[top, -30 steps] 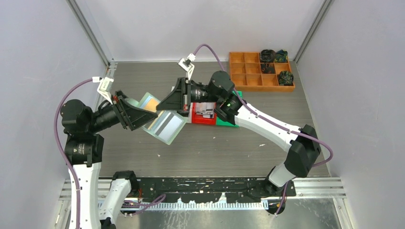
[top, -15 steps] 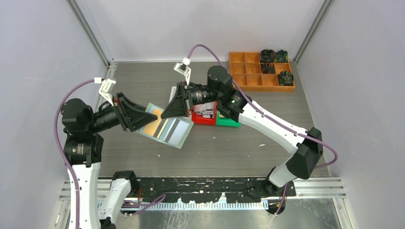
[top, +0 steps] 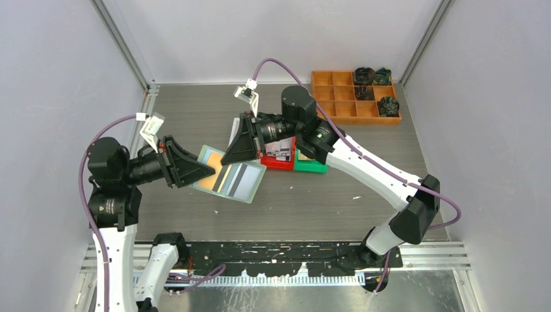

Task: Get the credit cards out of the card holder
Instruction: Remove the credit card from the card holder.

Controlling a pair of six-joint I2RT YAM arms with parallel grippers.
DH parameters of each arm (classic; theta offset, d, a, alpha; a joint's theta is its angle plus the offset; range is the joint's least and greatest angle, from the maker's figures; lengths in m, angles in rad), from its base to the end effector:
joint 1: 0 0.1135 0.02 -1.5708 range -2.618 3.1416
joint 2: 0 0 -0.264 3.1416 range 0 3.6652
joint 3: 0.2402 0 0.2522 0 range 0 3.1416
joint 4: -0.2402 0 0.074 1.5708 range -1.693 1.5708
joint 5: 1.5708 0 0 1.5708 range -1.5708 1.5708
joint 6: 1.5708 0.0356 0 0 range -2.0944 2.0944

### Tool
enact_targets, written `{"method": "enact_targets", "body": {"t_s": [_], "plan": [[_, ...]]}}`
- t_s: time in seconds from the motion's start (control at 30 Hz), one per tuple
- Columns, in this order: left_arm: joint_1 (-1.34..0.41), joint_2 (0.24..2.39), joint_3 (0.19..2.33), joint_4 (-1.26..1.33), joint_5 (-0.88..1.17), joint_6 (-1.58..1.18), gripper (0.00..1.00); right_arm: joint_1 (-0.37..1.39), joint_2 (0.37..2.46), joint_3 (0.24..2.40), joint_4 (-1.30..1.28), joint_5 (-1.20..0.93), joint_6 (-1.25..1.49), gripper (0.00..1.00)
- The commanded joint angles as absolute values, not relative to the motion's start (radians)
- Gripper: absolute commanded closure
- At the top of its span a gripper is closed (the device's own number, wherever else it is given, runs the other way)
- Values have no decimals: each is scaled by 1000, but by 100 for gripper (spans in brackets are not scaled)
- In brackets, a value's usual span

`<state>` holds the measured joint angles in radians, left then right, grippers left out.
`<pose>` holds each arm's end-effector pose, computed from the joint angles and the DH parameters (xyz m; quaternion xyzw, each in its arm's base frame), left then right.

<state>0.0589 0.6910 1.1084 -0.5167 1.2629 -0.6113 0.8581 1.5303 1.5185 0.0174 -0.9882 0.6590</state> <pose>0.1024 -0.0279 0.4275 0.1774 0.6954 -0.5688 0.4019 0.2054 0.2831 0.4349 -0.3963 0.5843 0.6721 0.2231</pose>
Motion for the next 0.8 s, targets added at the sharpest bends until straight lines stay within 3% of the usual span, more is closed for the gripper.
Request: {"method": "enact_targets", "body": {"t_s": [0.0, 0.1, 0.17, 0.33, 0.47, 0.5, 0.6, 0.7, 0.77], "plan": [[58, 681, 1095, -525, 1317, -602, 64, 861, 1498, 1577, 61, -994, 649, 99], [57, 683, 1088, -538, 1319, -604, 49, 861, 1500, 1580, 63, -993, 651, 99], [57, 681, 1080, -543, 1323, -604, 50, 860, 1502, 1580, 63, -996, 650, 99], [57, 687, 1086, -543, 1311, -597, 77, 859, 1500, 1576, 62, -999, 645, 99], [57, 699, 1091, -544, 1293, -593, 93, 856, 1497, 1574, 54, -982, 645, 99], [57, 700, 1093, -547, 1285, -593, 94, 851, 1497, 1573, 63, -975, 655, 96], [57, 705, 1092, -549, 1246, -592, 98, 824, 1488, 1539, 165, -942, 749, 64], [57, 711, 1097, -571, 1166, -570, 100, 761, 1461, 1483, 270, -831, 878, 46], [57, 718, 1106, -611, 1097, -542, 100, 713, 1437, 1443, 313, -760, 959, 43]]}}
